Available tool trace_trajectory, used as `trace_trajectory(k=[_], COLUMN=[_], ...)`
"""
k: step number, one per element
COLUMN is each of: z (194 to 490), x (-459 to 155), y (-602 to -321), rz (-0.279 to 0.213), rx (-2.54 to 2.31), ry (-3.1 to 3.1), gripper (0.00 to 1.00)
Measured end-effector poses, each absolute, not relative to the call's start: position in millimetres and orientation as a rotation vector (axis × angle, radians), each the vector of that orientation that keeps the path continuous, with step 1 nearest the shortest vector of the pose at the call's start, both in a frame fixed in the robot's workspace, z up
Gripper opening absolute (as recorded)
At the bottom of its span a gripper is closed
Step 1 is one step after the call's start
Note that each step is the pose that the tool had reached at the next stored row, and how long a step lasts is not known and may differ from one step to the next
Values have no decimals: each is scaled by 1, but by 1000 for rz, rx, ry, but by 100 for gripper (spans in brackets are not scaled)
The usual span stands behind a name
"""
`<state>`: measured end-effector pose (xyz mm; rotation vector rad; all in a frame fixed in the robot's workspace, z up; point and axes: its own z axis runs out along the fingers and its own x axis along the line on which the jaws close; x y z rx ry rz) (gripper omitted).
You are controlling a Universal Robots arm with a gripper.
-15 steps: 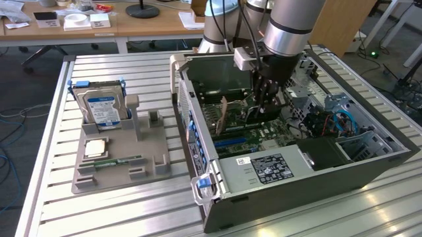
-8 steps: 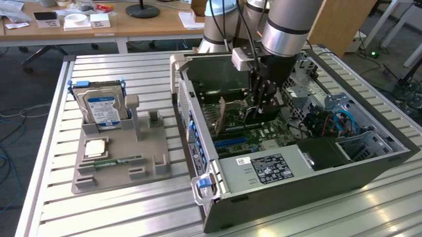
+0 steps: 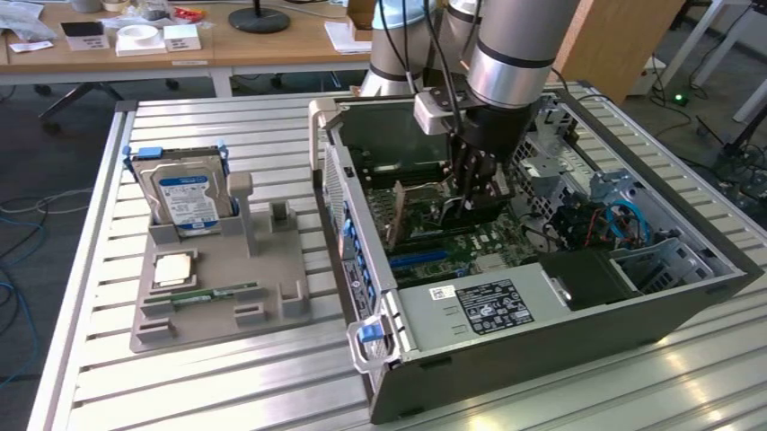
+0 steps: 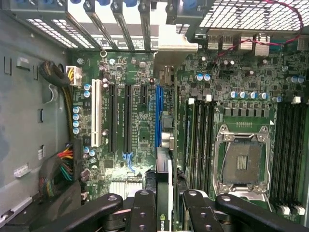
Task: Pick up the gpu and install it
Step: 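Insert the gpu into the slot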
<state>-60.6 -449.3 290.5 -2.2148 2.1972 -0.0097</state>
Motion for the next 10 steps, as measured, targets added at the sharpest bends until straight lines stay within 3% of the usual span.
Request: trace_trajectory(k=[10], z=[287], x=[-67], y=[-453], rz=[-10], rx=[-2215], ry=[2197], gripper=[26])
